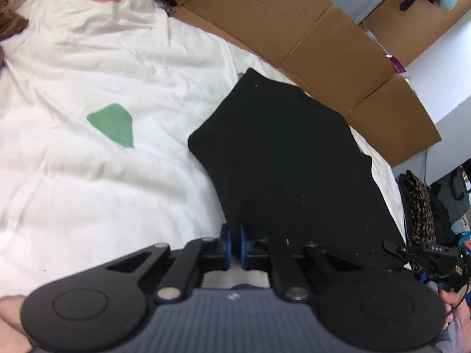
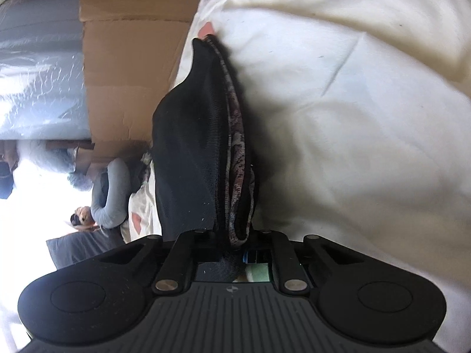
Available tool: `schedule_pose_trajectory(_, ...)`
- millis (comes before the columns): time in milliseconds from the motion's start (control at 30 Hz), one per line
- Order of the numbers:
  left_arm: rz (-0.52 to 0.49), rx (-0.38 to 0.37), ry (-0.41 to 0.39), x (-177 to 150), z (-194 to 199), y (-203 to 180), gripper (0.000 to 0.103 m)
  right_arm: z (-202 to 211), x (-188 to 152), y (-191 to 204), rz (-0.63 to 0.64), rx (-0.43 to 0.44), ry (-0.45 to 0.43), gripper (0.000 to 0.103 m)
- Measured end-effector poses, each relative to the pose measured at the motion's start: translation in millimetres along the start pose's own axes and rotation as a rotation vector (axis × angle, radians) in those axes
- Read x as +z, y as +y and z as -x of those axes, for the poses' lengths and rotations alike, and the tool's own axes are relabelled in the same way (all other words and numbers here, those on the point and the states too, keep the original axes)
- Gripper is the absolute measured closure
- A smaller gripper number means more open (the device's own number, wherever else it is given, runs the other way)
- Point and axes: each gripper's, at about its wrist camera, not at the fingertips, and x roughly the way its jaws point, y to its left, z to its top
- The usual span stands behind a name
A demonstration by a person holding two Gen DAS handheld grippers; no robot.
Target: Fold clothes
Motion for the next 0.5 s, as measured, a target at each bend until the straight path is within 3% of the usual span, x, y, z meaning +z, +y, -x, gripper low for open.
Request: schedule_pose_trajectory(500, -0.024, 0.026, 0.04, 1, 39, 2, 0.098, 6, -23, 19, 0.084, -0.004, 0.136, 0.095)
